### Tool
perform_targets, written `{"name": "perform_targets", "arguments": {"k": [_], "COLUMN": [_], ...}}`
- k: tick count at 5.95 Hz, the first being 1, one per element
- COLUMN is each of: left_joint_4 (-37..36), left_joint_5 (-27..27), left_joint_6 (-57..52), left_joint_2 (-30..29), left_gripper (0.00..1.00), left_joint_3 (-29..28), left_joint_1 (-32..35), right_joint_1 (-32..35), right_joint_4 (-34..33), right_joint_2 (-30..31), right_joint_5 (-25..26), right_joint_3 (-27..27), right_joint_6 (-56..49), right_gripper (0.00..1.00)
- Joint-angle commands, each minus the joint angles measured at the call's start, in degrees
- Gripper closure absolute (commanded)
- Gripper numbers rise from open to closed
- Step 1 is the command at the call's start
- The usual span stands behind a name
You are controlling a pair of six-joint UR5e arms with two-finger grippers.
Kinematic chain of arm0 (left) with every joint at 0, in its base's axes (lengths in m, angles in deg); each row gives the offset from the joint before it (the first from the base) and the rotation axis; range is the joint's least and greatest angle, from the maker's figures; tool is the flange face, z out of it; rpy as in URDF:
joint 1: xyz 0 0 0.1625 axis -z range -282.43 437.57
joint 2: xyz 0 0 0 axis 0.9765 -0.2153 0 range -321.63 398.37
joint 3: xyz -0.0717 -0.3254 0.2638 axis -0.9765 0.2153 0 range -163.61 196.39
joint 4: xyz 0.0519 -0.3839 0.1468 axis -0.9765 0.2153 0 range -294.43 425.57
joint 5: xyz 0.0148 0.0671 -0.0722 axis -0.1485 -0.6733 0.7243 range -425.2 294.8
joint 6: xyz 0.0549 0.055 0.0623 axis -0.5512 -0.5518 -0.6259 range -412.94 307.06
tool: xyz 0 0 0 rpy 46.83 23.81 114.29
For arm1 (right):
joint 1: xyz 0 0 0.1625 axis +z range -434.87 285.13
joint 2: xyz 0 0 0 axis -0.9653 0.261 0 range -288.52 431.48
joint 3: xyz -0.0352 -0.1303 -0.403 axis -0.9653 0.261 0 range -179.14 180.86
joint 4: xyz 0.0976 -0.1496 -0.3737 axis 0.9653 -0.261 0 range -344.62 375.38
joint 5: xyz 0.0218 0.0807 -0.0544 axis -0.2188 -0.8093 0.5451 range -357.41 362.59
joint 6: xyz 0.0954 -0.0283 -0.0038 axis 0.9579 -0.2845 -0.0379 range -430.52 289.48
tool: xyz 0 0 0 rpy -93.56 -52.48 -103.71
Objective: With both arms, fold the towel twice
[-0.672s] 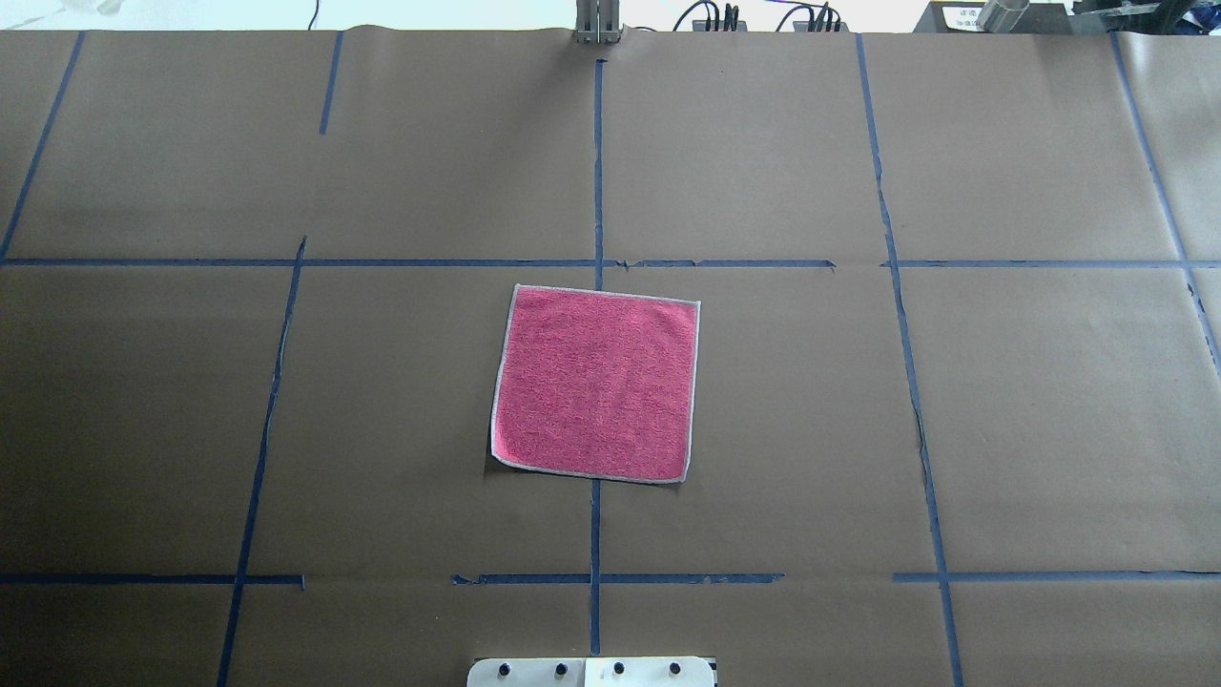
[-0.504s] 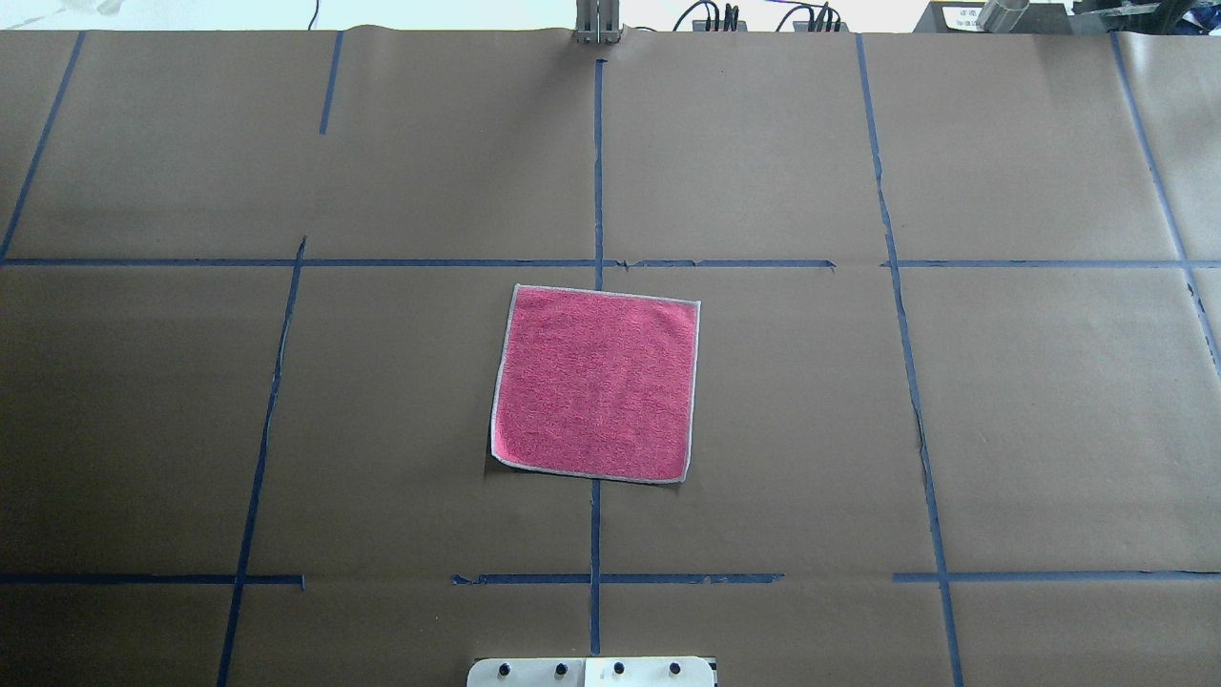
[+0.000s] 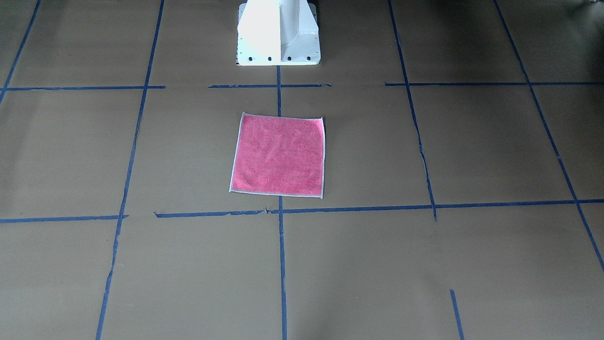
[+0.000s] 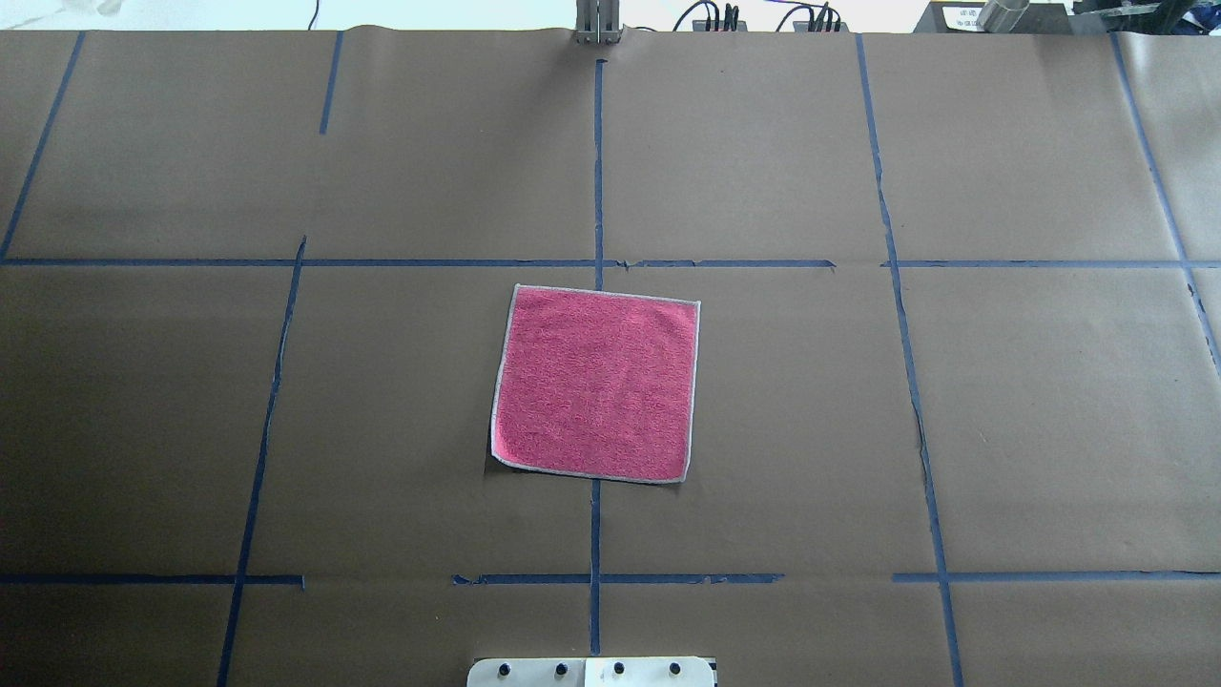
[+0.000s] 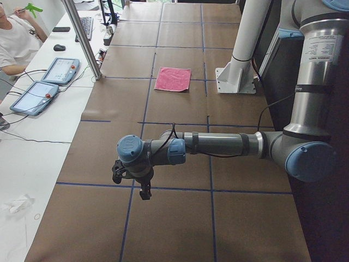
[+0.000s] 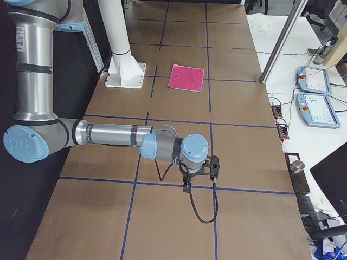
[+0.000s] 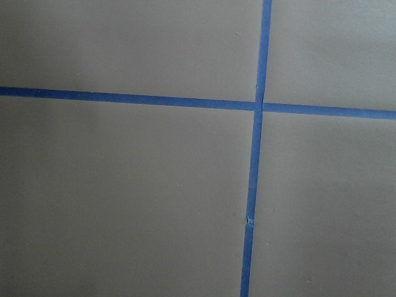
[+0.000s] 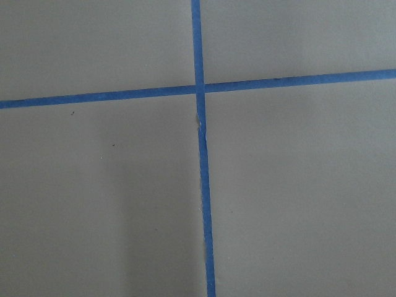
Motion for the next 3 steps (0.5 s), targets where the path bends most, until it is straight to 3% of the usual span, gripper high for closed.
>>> {"name": "perform_targets", "arguments": {"k": [1, 3], "left_joint_4": [0.22, 0.22], "left_joint_5": [0.18, 0.18], "left_joint_6": [0.02, 0.55], "left_joint_2": [0.00, -0.08], "left_gripper": [0.00, 0.00], "left_joint_3": [-0.04, 0.57], "left_joint_1": [-0.01, 0.08], "right_joint_1": [-0.05, -0.05], "right_joint_4": [-0.03, -0.03], "right_joint_2": [0.00, 0.00], "right_joint_5": [0.00, 0.00], "right_joint_3": [0.11, 0.02], "right_joint_6": [0.00, 0.00], "right_gripper": [0.00, 0.00]}}
